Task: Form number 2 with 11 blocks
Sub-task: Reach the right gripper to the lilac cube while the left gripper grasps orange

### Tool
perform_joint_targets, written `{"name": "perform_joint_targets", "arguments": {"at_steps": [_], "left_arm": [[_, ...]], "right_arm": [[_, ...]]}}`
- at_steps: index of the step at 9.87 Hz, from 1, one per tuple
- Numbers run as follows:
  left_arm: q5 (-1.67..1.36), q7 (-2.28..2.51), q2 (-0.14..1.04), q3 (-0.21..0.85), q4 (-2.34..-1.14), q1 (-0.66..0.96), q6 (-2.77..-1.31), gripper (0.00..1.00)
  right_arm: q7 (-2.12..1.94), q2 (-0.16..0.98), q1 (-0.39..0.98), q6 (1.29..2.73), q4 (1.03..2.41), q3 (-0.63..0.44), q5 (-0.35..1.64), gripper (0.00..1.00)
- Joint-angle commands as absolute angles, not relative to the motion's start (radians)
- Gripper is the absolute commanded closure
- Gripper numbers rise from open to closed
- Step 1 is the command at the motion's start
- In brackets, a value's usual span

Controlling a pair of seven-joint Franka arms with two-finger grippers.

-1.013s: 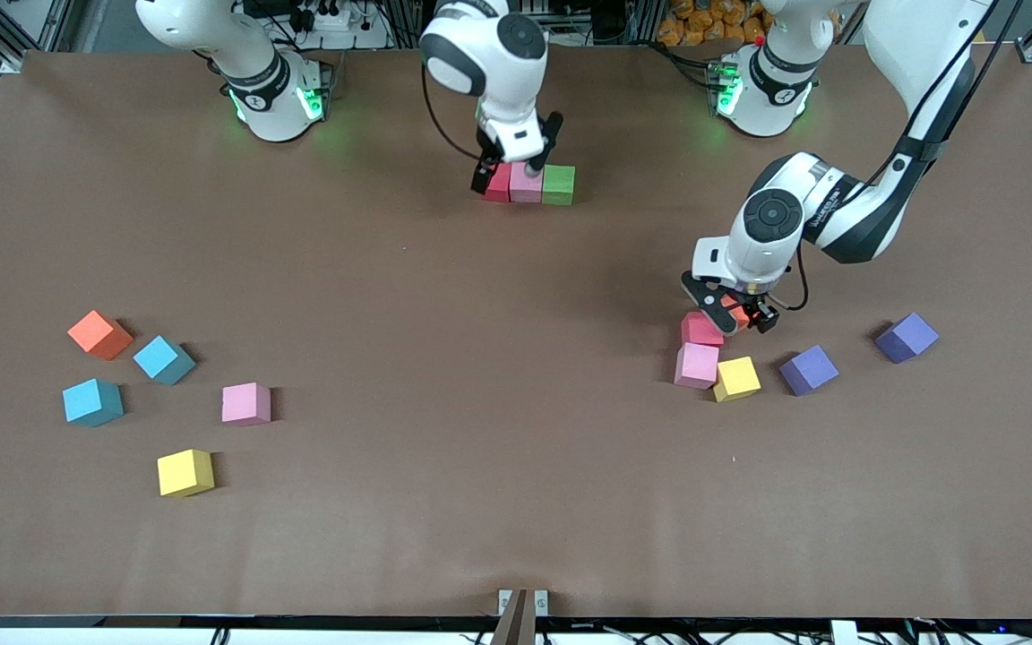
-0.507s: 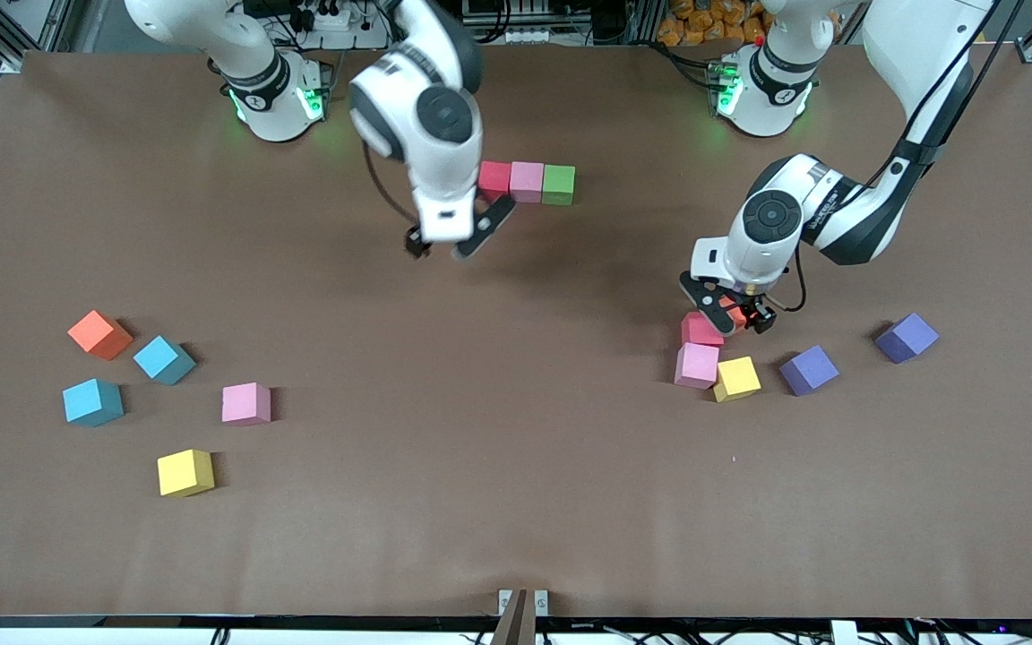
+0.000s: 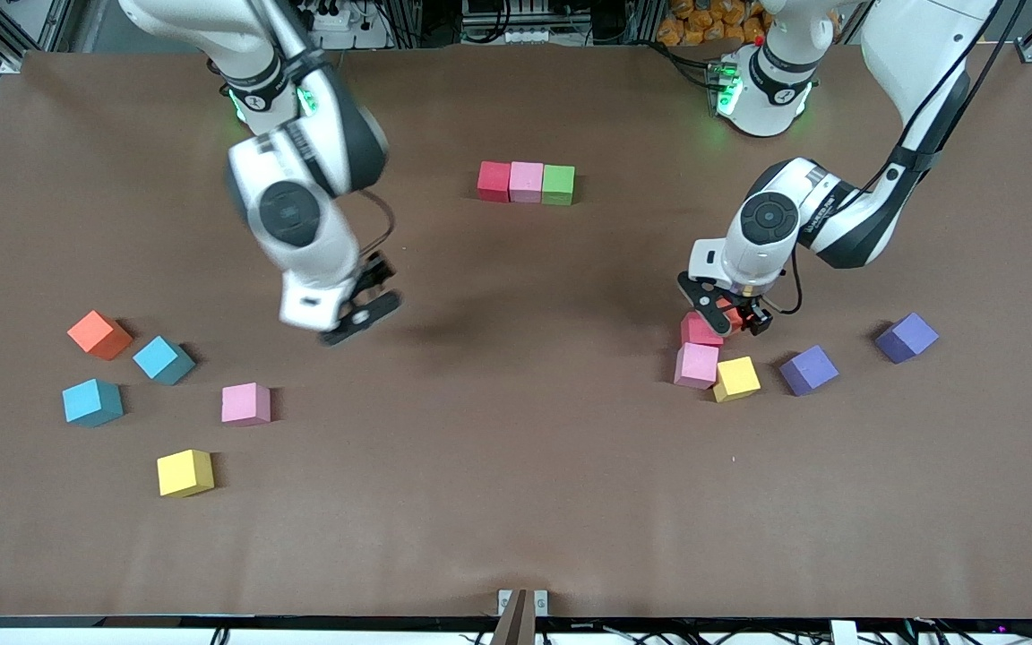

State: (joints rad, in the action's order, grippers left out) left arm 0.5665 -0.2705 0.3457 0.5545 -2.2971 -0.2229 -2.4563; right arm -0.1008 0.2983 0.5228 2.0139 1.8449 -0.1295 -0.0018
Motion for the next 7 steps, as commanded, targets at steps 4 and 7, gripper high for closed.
{"name": "perform_joint_targets", "arguments": {"at_steps": [4, 7], "left_arm": [[0.582, -0.264, 0.252, 0.557, -2.344, -0.284, -2.477, 1.0], [0.311, -0.25, 0.161, 0.619, -2.356, -0.285, -2.378, 1.0]], "right_arm": [[-0.095, 0.382, 0.319, 2.016, 1.746, -0.11, -0.017, 0.0], [-0.17, 0.484, 0.215, 2.06, 1.668, -0.11, -0.008, 0.0]]}}
